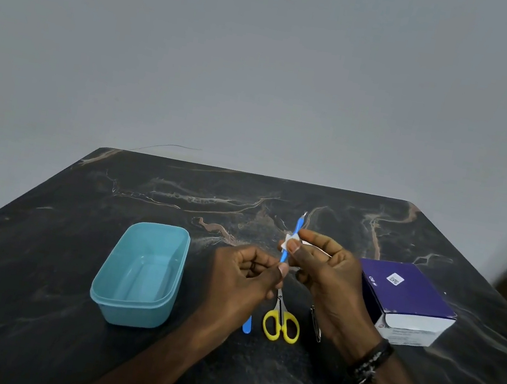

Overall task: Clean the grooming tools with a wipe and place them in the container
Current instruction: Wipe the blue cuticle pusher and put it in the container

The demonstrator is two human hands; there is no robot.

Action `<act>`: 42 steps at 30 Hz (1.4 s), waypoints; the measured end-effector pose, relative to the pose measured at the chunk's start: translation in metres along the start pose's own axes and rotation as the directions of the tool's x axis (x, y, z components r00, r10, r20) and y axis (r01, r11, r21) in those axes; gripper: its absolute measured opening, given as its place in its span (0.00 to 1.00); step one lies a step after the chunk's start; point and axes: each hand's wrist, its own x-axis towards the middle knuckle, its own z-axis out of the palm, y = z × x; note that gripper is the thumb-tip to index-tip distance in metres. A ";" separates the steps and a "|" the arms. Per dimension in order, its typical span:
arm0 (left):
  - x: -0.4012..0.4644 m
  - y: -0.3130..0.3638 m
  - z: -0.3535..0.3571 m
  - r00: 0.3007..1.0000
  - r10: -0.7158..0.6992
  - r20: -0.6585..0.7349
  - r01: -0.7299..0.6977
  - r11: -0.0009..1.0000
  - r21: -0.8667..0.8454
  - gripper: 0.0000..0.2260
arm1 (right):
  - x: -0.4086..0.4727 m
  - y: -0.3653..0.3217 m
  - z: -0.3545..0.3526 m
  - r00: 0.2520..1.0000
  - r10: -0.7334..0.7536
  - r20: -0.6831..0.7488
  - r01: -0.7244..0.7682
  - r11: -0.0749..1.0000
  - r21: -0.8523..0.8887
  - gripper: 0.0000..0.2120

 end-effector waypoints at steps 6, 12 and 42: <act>-0.001 0.002 0.003 0.998 -0.020 0.058 0.020 1.000 -0.004 0.03 | 0.004 -0.006 -0.008 0.996 -0.049 -0.072 0.053 0.997 0.052 0.25; -0.004 0.003 0.006 0.995 -0.031 0.099 0.029 0.999 0.018 0.04 | 0.010 -0.013 -0.014 0.967 -0.105 -0.231 0.136 0.983 0.120 0.20; -0.028 0.085 -0.099 0.850 0.487 -0.201 0.016 0.358 0.934 0.10 | 0.000 0.012 0.001 0.847 -0.498 -0.187 0.451 0.859 -0.243 0.11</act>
